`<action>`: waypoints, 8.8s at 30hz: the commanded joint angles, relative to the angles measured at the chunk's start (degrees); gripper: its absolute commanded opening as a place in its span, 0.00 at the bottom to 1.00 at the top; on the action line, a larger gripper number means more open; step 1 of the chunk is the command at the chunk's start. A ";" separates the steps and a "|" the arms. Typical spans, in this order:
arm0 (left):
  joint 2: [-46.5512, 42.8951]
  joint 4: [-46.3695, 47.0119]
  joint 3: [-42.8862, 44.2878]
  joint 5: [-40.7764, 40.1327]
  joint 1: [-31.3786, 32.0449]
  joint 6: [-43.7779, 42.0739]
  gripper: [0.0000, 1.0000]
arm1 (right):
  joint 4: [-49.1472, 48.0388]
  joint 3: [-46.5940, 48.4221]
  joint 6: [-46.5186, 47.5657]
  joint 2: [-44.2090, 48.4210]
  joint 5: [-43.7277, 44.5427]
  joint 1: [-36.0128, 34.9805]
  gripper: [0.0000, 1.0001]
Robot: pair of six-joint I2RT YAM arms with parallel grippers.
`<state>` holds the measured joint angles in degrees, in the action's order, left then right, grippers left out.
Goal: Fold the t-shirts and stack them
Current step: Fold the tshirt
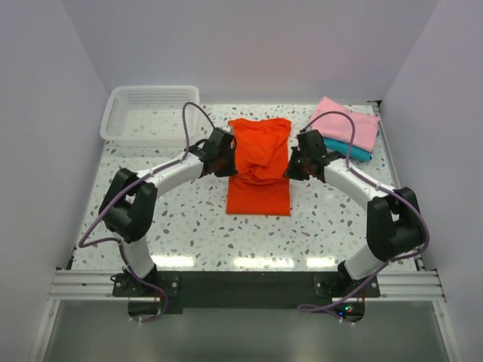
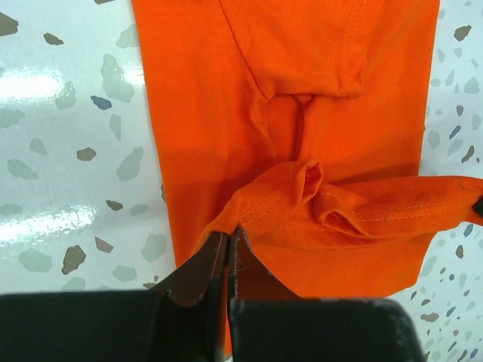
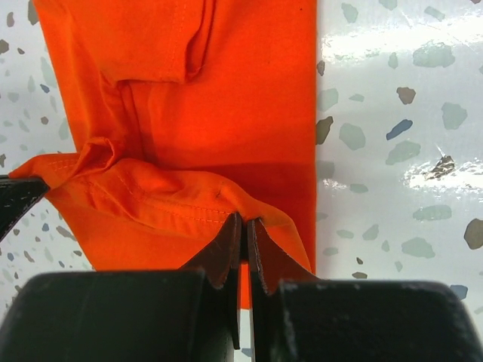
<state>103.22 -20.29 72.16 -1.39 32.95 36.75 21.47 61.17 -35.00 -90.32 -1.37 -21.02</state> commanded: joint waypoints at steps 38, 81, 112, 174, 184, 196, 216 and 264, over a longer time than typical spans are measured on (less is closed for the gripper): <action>-29.73 3.16 -21.25 -2.21 -2.54 2.88 1.00 | -2.93 -2.46 4.50 6.66 -7.60 -5.43 0.99; -48.47 4.56 -43.86 4.28 -2.54 7.98 1.00 | -2.67 29.90 7.31 -24.21 -1.45 -10.27 0.99; -48.73 4.47 -45.44 3.67 -2.54 9.83 1.00 | -8.99 41.31 6.27 -37.12 -14.10 -12.12 0.99; -15.77 27.77 -37.53 11.58 0.01 7.72 0.00 | 0.25 -20.83 -2.52 18.26 6.30 -9.13 0.89; -15.86 27.68 -38.06 11.32 0.10 8.07 0.00 | -3.54 -20.74 -2.44 10.70 2.69 -8.87 0.55; -15.86 27.94 -38.59 11.06 0.10 8.34 0.00 | -6.97 -22.58 -2.44 5.78 1.45 -8.87 0.23; -36.50 17.05 -53.08 0.61 14.49 21.42 0.00 | 5.75 -35.50 -3.57 30.34 -12.41 -14.66 0.00; -33.11 -0.89 -14.61 -22.27 13.38 10.81 0.00 | 16.58 2.72 6.79 26.62 1.45 -5.27 0.00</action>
<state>66.89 -25.47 53.60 -24.77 49.47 54.17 42.28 60.12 -31.90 -61.32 1.96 -28.88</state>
